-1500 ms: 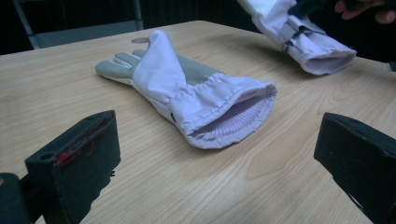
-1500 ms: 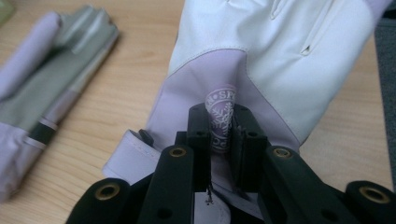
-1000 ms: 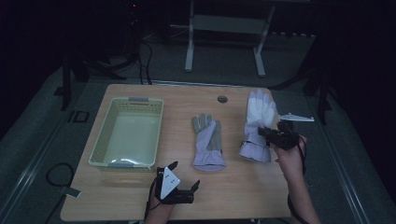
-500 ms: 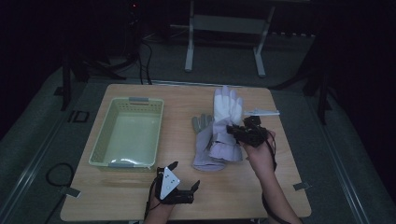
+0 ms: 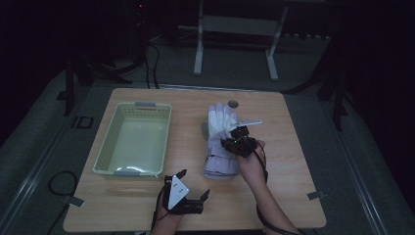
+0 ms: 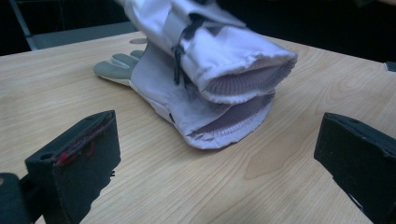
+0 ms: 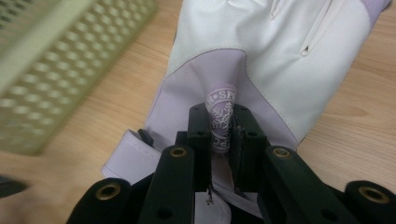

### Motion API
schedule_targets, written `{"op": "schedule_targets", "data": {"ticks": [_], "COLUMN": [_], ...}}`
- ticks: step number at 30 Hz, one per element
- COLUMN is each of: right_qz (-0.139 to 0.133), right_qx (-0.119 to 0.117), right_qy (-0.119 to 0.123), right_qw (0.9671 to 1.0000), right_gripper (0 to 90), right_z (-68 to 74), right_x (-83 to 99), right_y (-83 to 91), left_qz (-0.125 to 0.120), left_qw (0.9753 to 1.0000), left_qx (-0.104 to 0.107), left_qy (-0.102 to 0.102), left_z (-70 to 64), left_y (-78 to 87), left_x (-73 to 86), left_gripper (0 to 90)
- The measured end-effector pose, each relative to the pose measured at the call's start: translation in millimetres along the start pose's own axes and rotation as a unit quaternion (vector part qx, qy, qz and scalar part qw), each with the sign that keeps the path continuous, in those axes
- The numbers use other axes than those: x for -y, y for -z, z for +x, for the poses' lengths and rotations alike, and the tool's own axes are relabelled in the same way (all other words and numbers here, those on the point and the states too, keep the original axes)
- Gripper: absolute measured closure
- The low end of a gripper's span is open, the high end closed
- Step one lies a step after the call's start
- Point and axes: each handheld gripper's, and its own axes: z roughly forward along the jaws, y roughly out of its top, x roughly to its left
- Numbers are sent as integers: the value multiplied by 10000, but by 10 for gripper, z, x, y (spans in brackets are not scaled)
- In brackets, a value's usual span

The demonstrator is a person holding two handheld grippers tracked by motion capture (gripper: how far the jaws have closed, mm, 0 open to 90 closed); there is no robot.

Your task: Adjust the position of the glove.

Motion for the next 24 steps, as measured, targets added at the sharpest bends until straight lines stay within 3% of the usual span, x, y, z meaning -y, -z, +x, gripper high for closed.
{"op": "schedule_targets", "data": {"ticks": [9, 18, 21, 24], "right_qz": [366, 427, 404, 299], "right_qx": [54, -127, -133, -181], "right_qy": [-77, 8, 98, 24], "right_qw": [9993, 9990, 9990, 9994], "right_gripper": [793, 781, 713, 670], "right_z": [-39, -97, -74, -70], "right_x": [95, 144, 153, 157], "right_y": [-314, -319, -348, -345], "left_qz": [4, 18, 8, 14], "left_qw": [10000, 10000, 10000, 10000], "left_qx": [6, 16, 12, 9], "left_qy": [-13, -18, -15, -25], "left_z": [-1, -1, -6, -4], "left_y": [-1, -1, -3, -2], "left_x": [0, -1, -1, -1], "left_gripper": [5, 5, 5, 4]}}
